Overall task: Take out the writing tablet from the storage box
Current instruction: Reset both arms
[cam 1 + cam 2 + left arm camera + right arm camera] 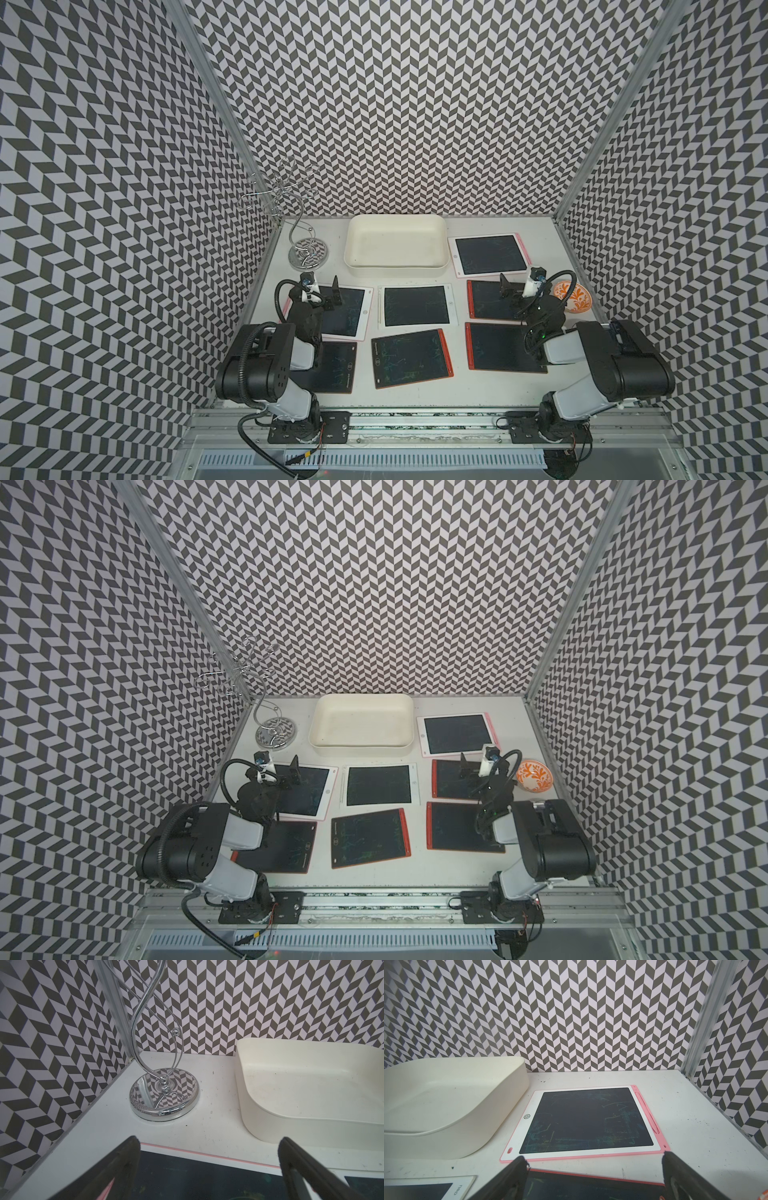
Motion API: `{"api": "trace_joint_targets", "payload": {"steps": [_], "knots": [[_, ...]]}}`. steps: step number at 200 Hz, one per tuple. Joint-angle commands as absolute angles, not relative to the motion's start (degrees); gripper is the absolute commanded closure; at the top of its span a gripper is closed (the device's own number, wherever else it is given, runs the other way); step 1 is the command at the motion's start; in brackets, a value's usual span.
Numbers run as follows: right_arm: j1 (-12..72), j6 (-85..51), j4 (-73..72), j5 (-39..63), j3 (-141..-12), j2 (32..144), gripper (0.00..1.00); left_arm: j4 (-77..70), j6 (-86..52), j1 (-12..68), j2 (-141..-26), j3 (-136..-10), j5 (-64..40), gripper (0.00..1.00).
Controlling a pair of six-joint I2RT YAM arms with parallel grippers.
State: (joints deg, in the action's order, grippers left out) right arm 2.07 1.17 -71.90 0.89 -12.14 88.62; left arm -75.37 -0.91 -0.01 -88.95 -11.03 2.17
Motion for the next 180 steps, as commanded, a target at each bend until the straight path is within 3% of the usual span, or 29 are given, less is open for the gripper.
{"api": "trace_joint_targets", "payload": {"steps": [1, 39, 62, 90, 125, 180], "knots": [[1.7, 0.9, -80.9, -1.3, -8.0, 86.7, 0.01, -76.3, -0.9, 0.2, -88.8, -12.1, 3.7, 0.01], [1.8, -1.0, -85.4, -5.5, -8.1, 89.8, 0.01, -76.6, -1.9, 0.1, -89.1, -12.1, 6.0, 0.01], [2.0, 1.4, -67.0, -1.2, -16.3, 87.1, 0.01, -72.6, -1.0, 1.0, -89.0, -14.2, 6.7, 0.01], [2.0, 1.0, -77.9, -1.2, -13.6, 90.4, 0.01, -72.9, -0.9, 1.0, -89.0, -14.1, 6.7, 0.01], [2.0, 1.2, -70.4, -0.9, -15.7, 88.5, 0.01, -73.2, -1.0, 1.1, -89.2, -14.1, 6.7, 0.01], [1.9, 1.2, -74.6, -0.9, -14.5, 89.8, 0.01, -73.2, -0.9, 1.1, -89.2, -14.1, 6.8, 0.01]]}}
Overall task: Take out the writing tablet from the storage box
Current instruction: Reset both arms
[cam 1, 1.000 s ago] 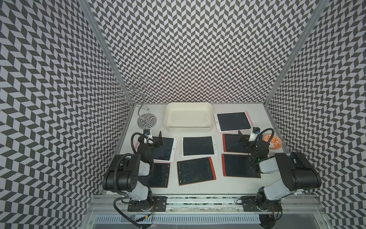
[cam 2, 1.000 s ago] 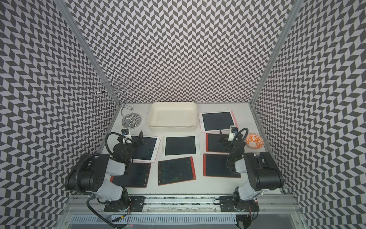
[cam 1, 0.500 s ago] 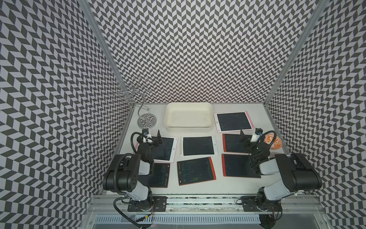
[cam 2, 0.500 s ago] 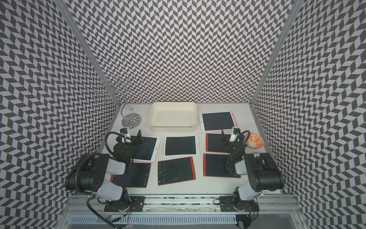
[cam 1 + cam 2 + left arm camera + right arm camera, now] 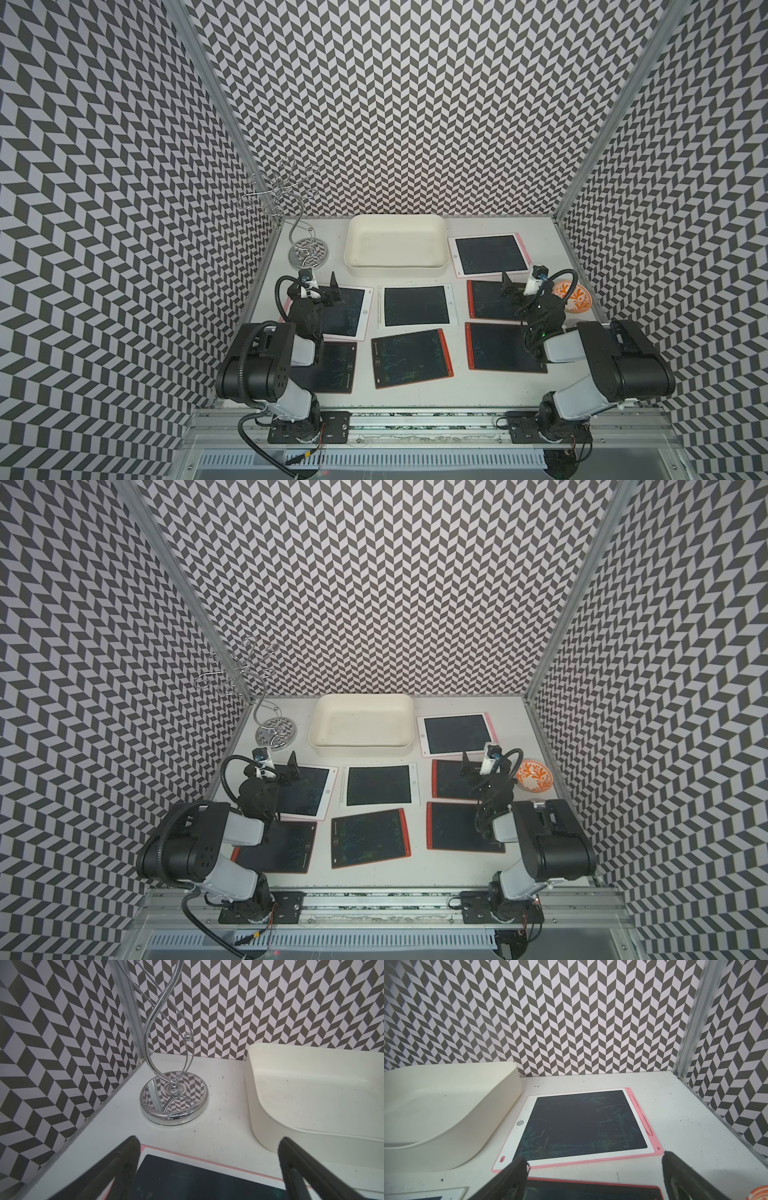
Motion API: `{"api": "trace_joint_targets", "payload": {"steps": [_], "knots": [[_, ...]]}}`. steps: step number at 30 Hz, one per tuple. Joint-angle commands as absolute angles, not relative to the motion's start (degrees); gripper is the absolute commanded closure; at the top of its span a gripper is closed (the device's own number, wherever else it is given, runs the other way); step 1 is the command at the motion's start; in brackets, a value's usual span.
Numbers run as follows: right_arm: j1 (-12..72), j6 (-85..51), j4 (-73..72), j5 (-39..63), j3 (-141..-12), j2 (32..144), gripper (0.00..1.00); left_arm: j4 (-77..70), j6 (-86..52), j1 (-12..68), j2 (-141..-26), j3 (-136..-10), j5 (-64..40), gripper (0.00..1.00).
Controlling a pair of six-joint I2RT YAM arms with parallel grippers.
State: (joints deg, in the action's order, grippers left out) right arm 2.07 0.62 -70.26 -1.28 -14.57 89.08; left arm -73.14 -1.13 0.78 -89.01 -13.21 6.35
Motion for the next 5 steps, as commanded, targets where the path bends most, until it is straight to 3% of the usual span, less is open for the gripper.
{"api": "trace_joint_targets", "payload": {"steps": [1, 5], "knots": [[2.0, 1.2, -74.6, -0.9, -14.6, 89.7, 0.01, -73.2, -0.9, 1.1, -89.2, -14.1, 6.8, 0.01], [2.0, 1.4, -75.3, -0.8, -14.2, 89.7, 0.01, -73.2, -0.9, 1.1, -89.3, -14.1, 6.8, 0.01]]}}
